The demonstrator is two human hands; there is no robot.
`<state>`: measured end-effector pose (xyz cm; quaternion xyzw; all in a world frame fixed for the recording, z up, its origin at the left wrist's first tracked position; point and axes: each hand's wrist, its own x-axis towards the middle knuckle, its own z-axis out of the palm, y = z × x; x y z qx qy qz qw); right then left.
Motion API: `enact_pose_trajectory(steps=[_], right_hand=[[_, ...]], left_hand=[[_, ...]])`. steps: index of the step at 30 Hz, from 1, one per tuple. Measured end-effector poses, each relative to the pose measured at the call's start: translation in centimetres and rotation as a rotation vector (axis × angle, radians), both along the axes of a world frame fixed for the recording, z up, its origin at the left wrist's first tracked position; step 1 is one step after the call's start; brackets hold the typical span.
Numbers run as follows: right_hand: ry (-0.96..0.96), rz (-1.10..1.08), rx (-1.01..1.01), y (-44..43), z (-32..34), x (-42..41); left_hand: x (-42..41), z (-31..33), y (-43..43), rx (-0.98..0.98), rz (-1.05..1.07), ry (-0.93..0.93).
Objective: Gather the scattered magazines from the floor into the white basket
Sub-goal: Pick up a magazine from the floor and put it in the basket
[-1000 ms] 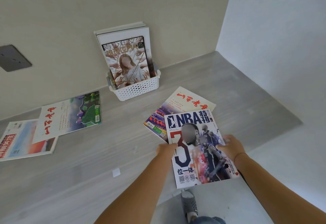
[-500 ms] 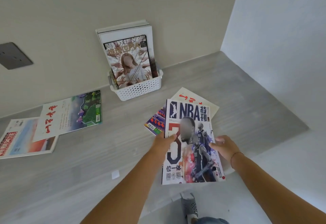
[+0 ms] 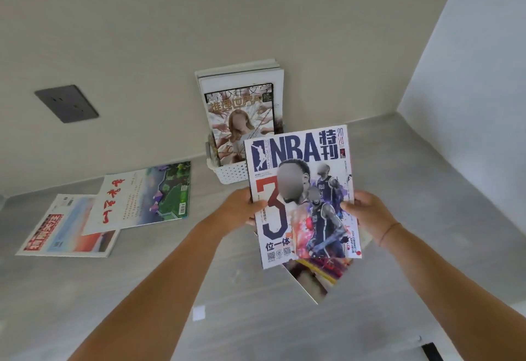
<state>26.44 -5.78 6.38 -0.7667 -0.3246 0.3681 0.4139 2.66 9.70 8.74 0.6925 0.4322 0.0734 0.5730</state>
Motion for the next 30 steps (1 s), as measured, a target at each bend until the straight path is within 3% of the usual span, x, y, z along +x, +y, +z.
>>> enact_pose_trajectory(steps=[7,12,17,26,30], right_hand=[[-0.152,0.089,0.153,13.9,4.9,1.8],[-0.207,0.075,0.284,22.5,8.5,3.0],[-0.257,0.098,0.216,26.6,7.4,3.0],[-0.189,0.107,0.221,29.6,5.2,2.0],[-0.193,0.111,0.215,29.8,4.3,1.9]], left_hand=[[-0.3,5.6,10.7,0.222,0.129,0.077],[0.6,8.6,16.5,0.413,0.374,-0.09],[1.6,6.5,18.8,0.434,0.628,-0.091],[1.6,1.3,20.4,0.429,0.808,-0.002],[1.4,1.0,20.8,0.453,0.794,0.01]])
